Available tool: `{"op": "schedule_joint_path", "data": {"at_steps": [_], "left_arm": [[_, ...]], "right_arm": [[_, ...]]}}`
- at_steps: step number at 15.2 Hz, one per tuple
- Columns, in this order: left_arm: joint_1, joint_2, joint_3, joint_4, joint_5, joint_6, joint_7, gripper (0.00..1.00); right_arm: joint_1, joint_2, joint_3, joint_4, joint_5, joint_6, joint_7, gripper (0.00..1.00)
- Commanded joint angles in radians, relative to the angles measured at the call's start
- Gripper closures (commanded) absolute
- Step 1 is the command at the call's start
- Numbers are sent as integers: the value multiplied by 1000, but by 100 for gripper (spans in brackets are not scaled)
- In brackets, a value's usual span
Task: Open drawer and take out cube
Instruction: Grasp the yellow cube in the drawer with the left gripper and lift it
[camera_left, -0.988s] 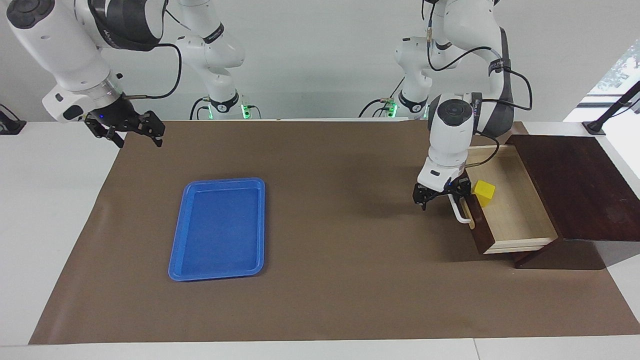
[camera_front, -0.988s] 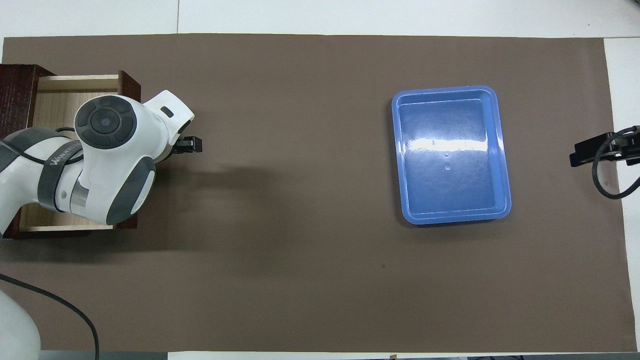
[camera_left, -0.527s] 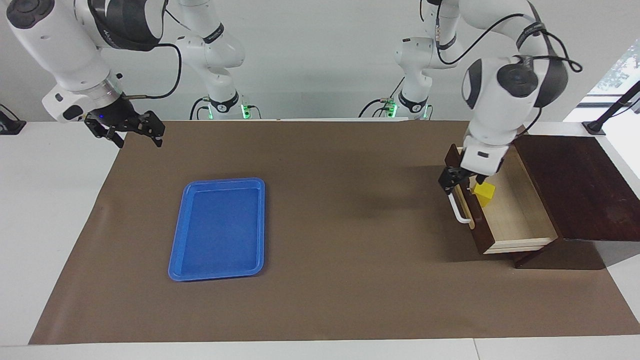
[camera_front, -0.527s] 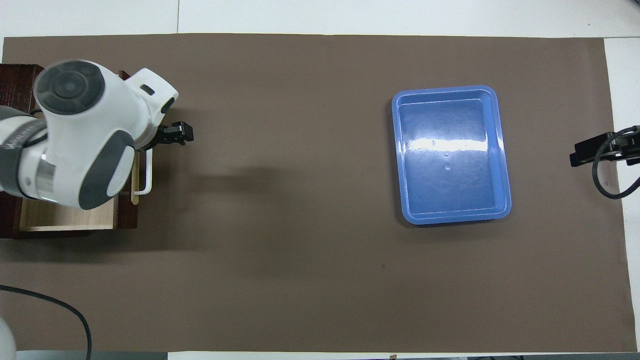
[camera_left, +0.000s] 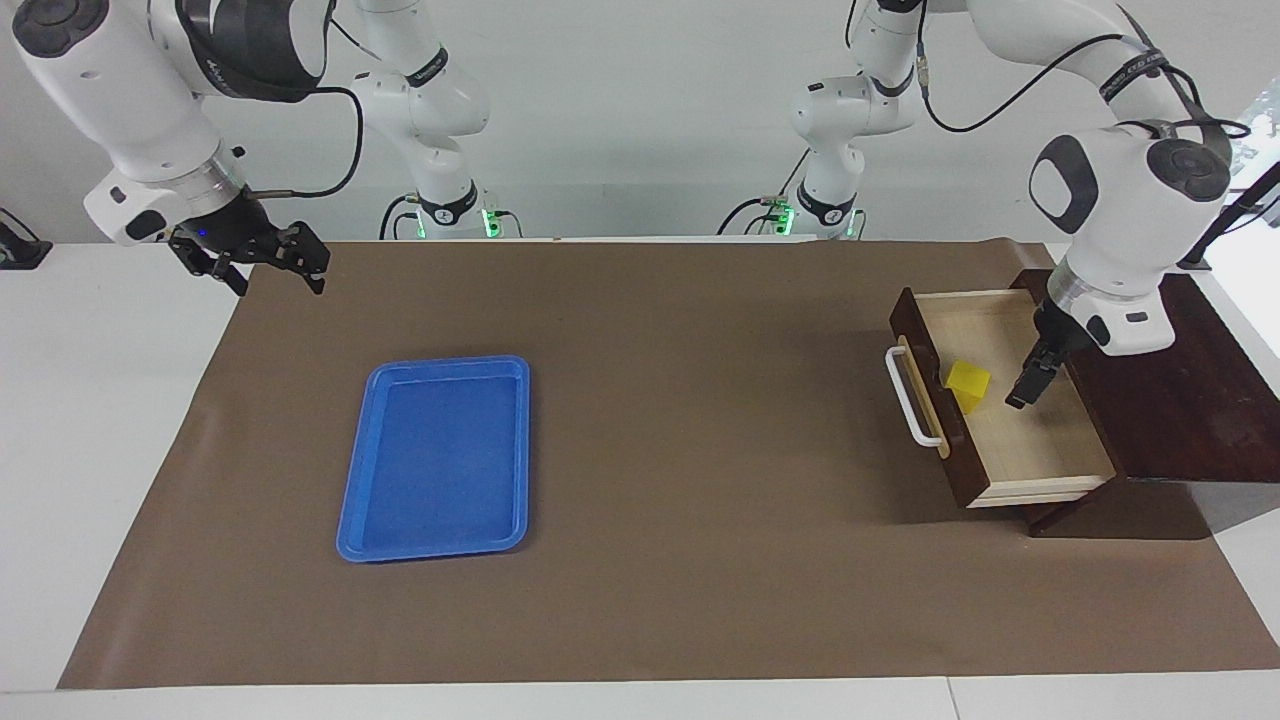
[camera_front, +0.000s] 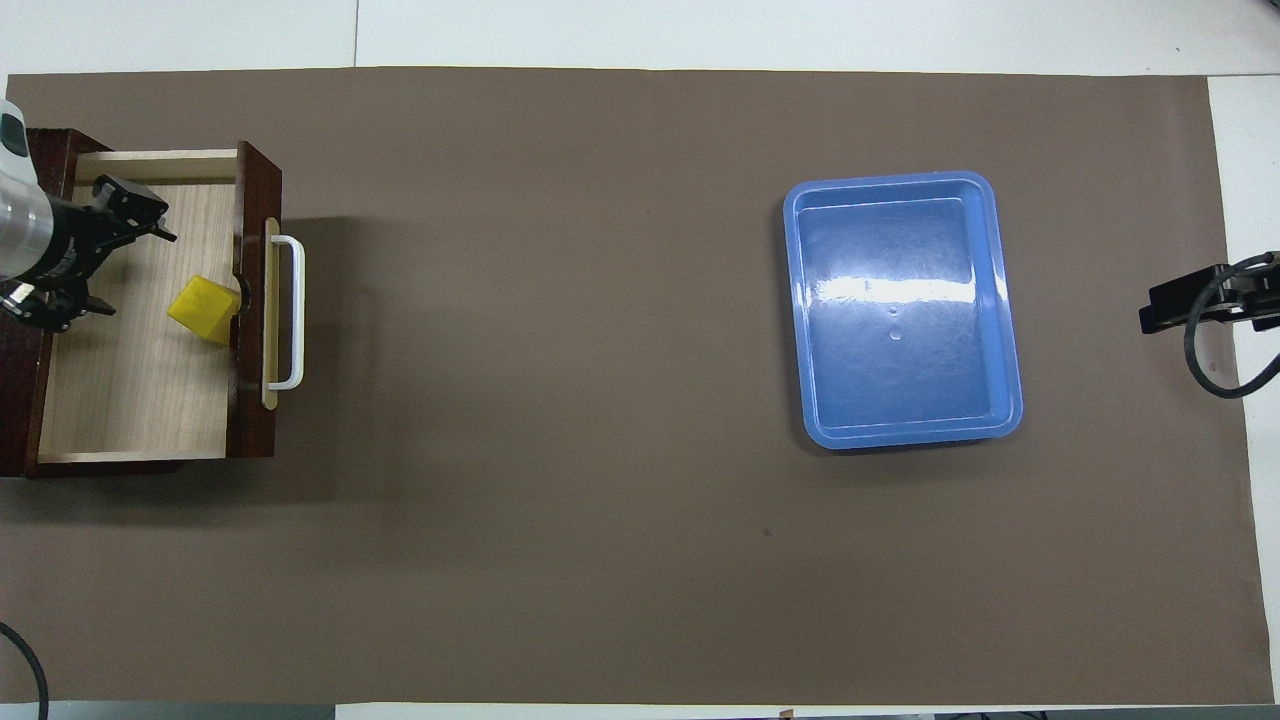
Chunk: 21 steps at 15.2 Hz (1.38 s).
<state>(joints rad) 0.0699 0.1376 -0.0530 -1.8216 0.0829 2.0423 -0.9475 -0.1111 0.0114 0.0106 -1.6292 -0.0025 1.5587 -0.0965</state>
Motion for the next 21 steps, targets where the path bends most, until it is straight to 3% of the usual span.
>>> {"op": "schedule_joint_path", "data": {"at_steps": [1,6,9,11,12,15,16,18,21], "left_arm": [[-12,-55,-4,-119,-12,108,-216,0],[-33,-66,-7,-182,-11,104,-220,1],[-48,-64,-5,-173,-11,57,-220,57],[-47,-47,-5,-104,-9,-32,-215,100],[-47,-24,-7,-34,-9,-97,-215,100],[-48,78,-8,300,-81,-374,-229,100],[-65,86,-10,359,-103,-431,-247,100],[-128,71,-10,370,-109,-452,-378,100],[-273,63,-13,354,-109,-380,-722,100]], "right_arm": [[-15,-11,12,-6,-16,-14,9,0],[-13,-13,12,-11,-16,-16,8,0],[-13,-13,12,-11,-16,-16,8,0],[-13,-14,12,-11,-16,-16,8,0],[-13,-16,12,-11,-16,-16,8,0],[-12,-21,12,-24,-7,-14,17,0],[-12,-27,12,-38,-1,-12,40,0],[-2,-33,12,-64,44,-8,200,0],[5,-30,23,-96,155,-8,494,0]]}}
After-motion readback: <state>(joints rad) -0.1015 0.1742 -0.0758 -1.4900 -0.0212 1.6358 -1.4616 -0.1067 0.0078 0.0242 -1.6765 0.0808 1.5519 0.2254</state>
